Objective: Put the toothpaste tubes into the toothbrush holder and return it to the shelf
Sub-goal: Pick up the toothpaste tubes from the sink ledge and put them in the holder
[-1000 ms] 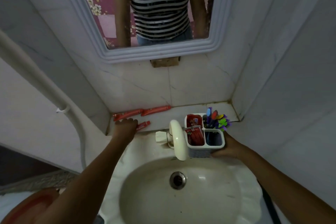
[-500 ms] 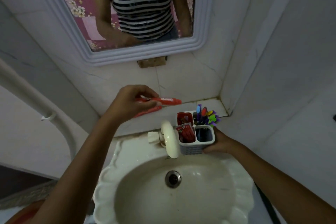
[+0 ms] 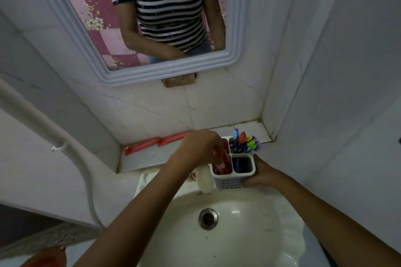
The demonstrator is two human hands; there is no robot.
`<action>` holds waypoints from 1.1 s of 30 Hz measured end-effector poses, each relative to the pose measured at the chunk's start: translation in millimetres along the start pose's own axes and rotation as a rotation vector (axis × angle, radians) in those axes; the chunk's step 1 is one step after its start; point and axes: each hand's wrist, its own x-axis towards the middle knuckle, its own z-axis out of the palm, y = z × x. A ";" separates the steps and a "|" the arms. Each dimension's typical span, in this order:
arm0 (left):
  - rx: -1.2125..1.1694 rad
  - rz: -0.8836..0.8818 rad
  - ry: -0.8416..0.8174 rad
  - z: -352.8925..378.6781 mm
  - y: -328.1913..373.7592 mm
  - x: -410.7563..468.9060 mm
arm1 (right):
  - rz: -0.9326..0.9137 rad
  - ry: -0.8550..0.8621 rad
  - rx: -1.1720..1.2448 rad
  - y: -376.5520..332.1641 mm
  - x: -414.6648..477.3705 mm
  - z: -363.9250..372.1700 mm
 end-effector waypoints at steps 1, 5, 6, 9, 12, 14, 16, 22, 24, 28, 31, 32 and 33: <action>-0.070 -0.013 0.013 -2.2 -7.7 -4.2 | 0.000 -0.002 0.001 0.2 -0.2 0.3; -0.559 -0.114 0.028 -10.7 -52.4 -19.8 | 0.001 -0.010 0.022 1.9 0.8 0.9; -0.628 -0.151 0.081 -8.2 -67.2 -20.8 | -0.002 -0.011 0.023 2.9 0.8 0.8; -0.515 -0.354 0.258 17.9 -107.5 -11.3 | 0.001 0.005 0.038 7.4 0.3 0.0; -0.332 -0.518 0.113 59.4 -133.9 10.2 | 0.000 0.013 0.040 10.2 0.9 -0.6; -0.179 -0.501 -0.020 84.0 -144.2 21.9 | 0.000 0.018 0.031 12.2 2.8 -1.2; -0.063 -0.475 -0.057 102.4 -151.7 28.8 | 0.004 0.013 0.027 13.9 3.7 -1.2; 0.124 -0.389 0.026 126.5 -149.4 45.3 | 0.019 0.008 0.004 16.8 3.4 -1.6; 0.140 -0.355 0.029 129.8 -145.8 48.7 | 0.024 0.014 -0.004 17.6 3.8 -1.3; -0.070 -0.369 0.034 120.6 -142.7 42.3 | 0.028 0.019 0.000 16.9 2.5 -1.9; -0.326 -0.469 0.190 81.0 -136.7 30.6 | 0.020 0.015 0.011 12.3 0.3 -2.0; -0.401 -0.484 0.267 62.0 -131.6 25.4 | 0.020 0.016 0.011 10.5 -0.6 -1.9; -0.462 -0.464 0.343 43.0 -125.6 20.5 | 0.018 0.018 0.011 8.3 -1.5 -1.5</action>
